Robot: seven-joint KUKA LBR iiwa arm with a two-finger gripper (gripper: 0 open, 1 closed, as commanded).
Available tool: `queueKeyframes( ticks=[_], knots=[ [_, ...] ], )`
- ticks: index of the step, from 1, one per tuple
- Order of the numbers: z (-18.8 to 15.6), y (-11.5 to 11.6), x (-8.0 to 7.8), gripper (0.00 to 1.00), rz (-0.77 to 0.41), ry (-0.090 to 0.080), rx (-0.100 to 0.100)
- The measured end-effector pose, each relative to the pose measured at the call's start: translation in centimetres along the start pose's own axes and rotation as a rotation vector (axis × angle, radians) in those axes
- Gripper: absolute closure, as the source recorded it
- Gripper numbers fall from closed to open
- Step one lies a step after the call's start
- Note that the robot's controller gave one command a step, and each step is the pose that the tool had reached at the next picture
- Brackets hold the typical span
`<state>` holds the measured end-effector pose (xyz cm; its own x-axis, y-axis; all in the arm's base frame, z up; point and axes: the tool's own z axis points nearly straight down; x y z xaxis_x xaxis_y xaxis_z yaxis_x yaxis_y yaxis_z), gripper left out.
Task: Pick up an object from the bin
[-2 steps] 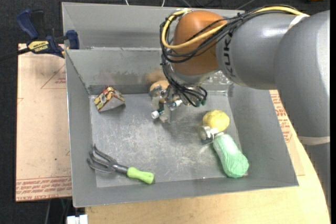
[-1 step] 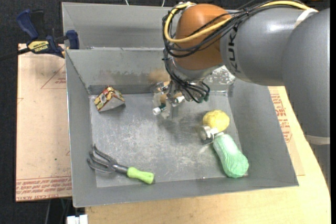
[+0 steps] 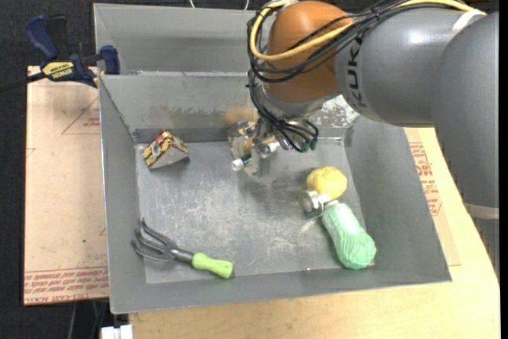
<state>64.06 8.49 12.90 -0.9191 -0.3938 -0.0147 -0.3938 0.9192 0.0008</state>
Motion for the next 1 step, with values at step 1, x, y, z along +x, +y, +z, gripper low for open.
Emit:
queueKeyframes(
  ticks=[1],
  knots=[
    [-1.48, 0.05, 0.03, 1.0, 0.001, 0.001, -0.001]
  ],
)
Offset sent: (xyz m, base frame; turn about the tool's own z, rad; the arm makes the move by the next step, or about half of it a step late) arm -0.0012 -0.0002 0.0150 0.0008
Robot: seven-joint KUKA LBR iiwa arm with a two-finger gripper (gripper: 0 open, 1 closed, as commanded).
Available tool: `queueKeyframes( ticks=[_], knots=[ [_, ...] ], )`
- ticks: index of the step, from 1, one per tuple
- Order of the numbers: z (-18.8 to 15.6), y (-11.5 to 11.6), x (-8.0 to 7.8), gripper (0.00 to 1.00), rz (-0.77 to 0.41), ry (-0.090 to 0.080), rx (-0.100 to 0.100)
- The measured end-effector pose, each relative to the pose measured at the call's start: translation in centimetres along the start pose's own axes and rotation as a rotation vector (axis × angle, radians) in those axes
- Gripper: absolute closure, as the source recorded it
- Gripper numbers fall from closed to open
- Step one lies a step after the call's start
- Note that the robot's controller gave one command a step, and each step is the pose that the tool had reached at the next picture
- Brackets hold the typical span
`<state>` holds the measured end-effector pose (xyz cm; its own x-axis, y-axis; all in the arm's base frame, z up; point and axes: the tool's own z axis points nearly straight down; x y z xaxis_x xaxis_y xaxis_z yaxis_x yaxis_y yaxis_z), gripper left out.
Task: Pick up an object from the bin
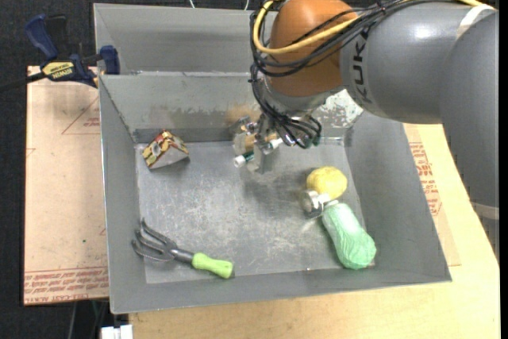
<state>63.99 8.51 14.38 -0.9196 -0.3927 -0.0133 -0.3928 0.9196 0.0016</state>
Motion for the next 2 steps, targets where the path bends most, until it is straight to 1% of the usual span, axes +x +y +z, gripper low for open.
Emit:
queueKeyframes(
  ticks=[2],
  knots=[
    [-2.4, 0.0, -0.1, 1.0, 0.001, -0.003, 0.001]
  ],
)
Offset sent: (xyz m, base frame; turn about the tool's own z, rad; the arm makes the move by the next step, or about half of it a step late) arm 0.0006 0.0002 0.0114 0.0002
